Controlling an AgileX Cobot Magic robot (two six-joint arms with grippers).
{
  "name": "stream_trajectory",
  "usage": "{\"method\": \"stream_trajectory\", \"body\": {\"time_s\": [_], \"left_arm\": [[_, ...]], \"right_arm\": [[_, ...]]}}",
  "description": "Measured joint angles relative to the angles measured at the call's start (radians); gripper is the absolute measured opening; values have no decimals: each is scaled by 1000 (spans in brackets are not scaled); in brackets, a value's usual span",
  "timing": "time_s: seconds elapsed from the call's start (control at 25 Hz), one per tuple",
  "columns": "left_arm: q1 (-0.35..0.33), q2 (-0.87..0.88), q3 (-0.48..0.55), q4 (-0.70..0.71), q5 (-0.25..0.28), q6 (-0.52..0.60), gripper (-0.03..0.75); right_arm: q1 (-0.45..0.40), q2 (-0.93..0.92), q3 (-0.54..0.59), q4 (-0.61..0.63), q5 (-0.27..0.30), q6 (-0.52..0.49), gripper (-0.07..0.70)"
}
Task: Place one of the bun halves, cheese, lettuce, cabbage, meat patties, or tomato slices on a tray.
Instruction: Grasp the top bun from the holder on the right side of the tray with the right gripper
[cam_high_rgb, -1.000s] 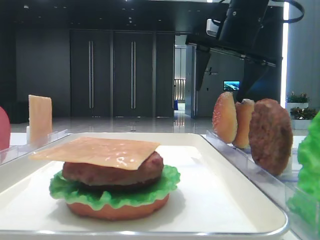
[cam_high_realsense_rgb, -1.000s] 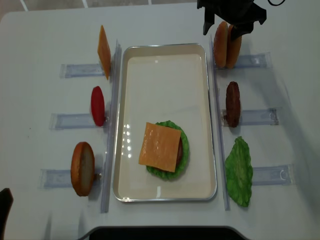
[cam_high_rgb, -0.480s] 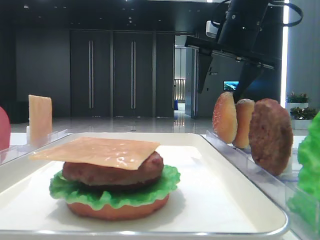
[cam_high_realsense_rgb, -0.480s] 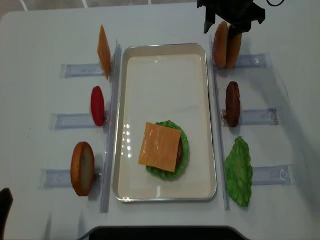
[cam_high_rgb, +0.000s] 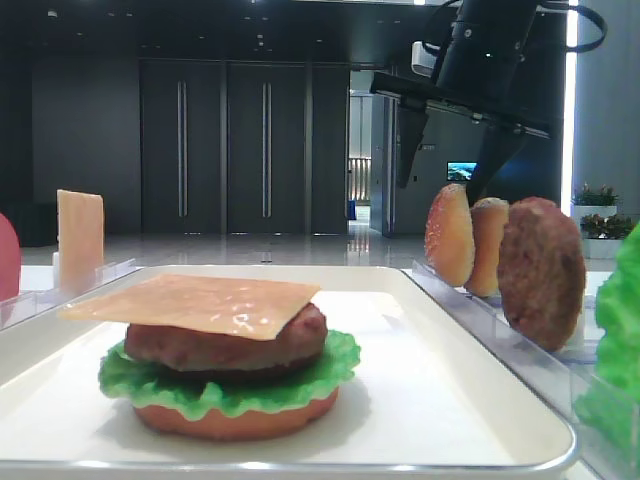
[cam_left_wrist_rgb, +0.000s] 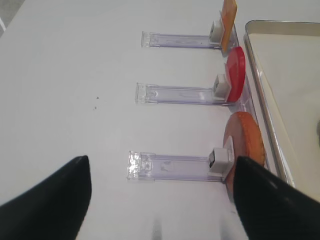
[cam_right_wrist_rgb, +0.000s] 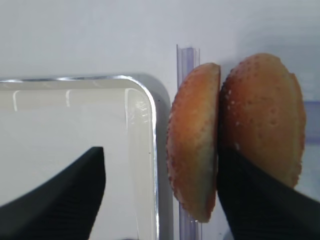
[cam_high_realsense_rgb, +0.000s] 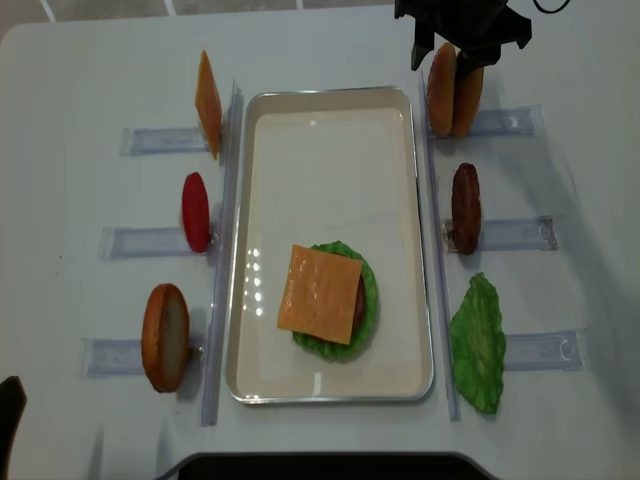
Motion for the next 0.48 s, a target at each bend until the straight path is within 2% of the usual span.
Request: {"method": "stream_trajectory", "body": {"time_s": [0.48], "left_arm": [[0, 0, 0, 0, 0, 0, 692]], "right_arm": [[0, 0, 0, -5, 4, -4, 454]]}}
